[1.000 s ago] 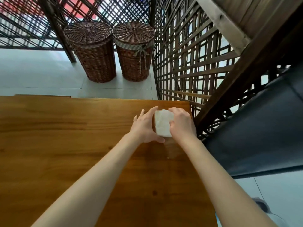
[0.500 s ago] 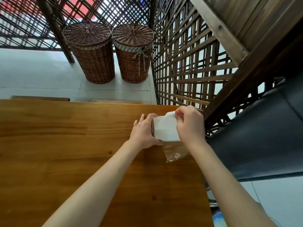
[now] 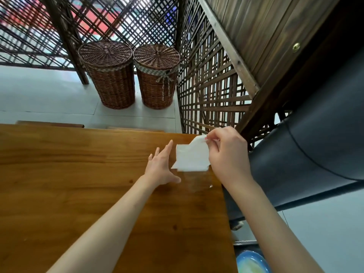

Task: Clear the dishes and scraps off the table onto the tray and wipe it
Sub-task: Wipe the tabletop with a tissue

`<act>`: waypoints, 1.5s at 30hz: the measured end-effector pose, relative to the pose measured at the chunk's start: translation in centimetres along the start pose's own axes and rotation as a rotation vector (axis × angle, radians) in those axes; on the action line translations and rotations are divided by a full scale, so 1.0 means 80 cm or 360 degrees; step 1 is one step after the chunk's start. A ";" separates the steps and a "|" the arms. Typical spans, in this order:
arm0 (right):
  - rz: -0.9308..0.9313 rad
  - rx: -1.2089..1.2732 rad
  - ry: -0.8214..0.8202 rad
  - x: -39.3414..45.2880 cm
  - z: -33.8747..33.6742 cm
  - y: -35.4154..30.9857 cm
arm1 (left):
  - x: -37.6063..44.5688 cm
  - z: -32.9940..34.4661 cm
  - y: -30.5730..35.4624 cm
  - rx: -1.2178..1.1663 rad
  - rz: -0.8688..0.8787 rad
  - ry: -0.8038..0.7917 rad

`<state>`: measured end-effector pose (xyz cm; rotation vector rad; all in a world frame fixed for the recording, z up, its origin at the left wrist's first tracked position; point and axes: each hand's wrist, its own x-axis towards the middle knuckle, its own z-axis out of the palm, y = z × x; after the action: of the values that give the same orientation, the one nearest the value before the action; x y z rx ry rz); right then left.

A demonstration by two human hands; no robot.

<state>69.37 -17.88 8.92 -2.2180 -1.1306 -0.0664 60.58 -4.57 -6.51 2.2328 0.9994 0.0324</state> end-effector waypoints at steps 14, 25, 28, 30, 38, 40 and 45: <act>0.0139 0.0031 -0.0551 -0.158 0.009 -0.027 | -0.237 -0.005 -0.058 0.0199 -0.0201 0.0090; 0.0502 -0.0039 -0.0889 -0.228 0.082 0.004 | -0.337 0.026 -0.094 0.0277 -0.0181 0.0272; 0.0452 -0.0132 -0.0861 -0.234 0.092 0.008 | -0.343 0.025 -0.105 0.0296 -0.0196 0.0281; 0.0388 -0.0207 -0.0846 -0.238 0.096 0.009 | -0.347 0.026 -0.108 0.0300 -0.0206 0.0289; 0.0172 -0.0264 -0.0877 -0.258 0.129 -0.004 | -0.355 0.008 -0.123 0.0234 -0.0249 0.0498; 0.0185 -0.0322 -0.0925 -0.265 0.137 -0.004 | -0.364 -0.004 -0.135 0.0232 -0.0268 0.0563; 0.0208 -0.0300 -0.0875 -0.270 0.140 -0.004 | -0.382 -0.028 -0.158 0.0193 -0.0344 0.0598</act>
<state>52.93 -26.77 -6.67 -2.5555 -1.2946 0.5435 30.17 -17.66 -4.96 2.2616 1.4749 0.3121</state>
